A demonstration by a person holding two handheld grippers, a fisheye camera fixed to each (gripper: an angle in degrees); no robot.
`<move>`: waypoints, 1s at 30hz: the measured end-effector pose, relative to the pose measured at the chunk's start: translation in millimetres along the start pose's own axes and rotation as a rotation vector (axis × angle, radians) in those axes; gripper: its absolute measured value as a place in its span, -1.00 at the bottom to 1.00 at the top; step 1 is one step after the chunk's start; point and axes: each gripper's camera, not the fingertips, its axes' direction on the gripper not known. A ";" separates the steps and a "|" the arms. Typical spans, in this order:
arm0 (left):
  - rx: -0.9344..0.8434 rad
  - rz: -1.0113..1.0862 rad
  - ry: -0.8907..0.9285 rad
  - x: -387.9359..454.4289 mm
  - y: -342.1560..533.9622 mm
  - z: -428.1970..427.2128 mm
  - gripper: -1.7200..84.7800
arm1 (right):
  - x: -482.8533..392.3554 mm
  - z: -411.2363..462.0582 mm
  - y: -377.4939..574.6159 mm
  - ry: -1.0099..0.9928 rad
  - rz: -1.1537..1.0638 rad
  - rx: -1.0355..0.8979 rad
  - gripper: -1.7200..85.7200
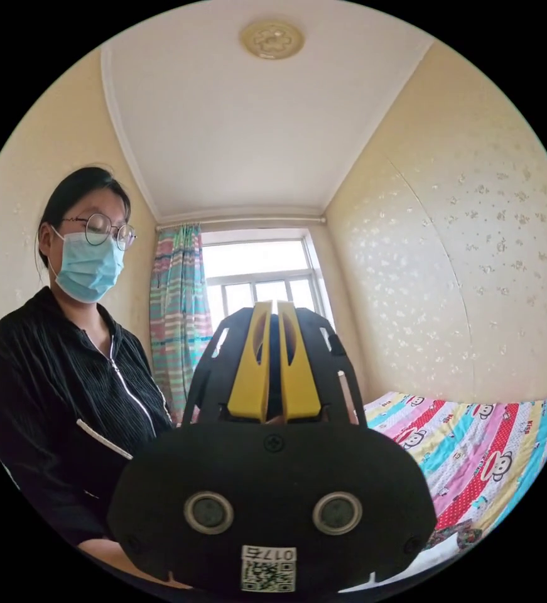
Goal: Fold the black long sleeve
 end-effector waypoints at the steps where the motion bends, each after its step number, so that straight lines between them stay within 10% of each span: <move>1: 0.004 0.010 -0.001 -3.5 1.3 0.3 -0.75 | 2.7 -0.6 -1.5 -0.023 0.018 0.022 -0.93; 12: 0.286 -0.066 -0.256 -4.4 64.9 -79.3 -0.73 | 34.3 -32.2 -6.3 -0.168 0.139 0.153 -0.94; 24: -0.003 0.159 -0.423 -74.0 8.9 98.1 -0.49 | 54.0 0.6 -36.3 -0.521 0.179 0.175 -0.94; 30: 0.147 0.157 -0.208 -93.5 20.3 94.2 -0.54 | 43.1 -20.1 -52.7 -0.519 0.091 0.170 -0.94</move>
